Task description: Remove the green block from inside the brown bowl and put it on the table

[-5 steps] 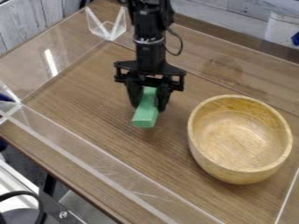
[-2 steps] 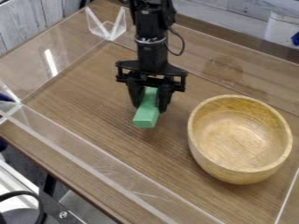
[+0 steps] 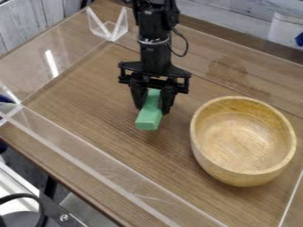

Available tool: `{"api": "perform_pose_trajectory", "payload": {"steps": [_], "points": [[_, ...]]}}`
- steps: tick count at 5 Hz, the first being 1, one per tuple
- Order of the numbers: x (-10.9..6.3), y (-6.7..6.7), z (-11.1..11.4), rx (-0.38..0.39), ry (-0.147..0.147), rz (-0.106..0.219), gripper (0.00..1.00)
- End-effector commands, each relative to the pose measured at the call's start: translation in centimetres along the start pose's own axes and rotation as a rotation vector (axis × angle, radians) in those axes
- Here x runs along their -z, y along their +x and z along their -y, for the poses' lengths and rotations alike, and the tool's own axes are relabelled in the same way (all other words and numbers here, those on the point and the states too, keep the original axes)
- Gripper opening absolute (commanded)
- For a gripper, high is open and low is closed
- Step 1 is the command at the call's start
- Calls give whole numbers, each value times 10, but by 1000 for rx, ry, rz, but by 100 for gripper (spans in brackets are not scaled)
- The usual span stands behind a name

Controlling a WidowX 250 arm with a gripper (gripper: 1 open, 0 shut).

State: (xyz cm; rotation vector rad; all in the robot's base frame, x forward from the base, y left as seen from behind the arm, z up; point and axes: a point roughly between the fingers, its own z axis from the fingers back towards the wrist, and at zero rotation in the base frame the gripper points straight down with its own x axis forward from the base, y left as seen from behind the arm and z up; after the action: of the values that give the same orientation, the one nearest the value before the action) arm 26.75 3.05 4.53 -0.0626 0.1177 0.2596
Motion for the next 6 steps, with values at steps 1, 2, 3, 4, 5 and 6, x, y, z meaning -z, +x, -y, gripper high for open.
{"api": "perform_pose_trajectory", "payload": {"steps": [1, 2, 3, 4, 5, 6], "points": [[-8, 6, 2, 15, 7, 46, 0], [0, 6, 1, 17, 16, 30, 0], [5, 6, 0, 15, 20, 22, 0], [1, 4, 0, 15, 19, 21, 100], [-15, 2, 1, 19, 6, 38, 100], [-44, -1, 3, 26, -17, 86, 100]]}}
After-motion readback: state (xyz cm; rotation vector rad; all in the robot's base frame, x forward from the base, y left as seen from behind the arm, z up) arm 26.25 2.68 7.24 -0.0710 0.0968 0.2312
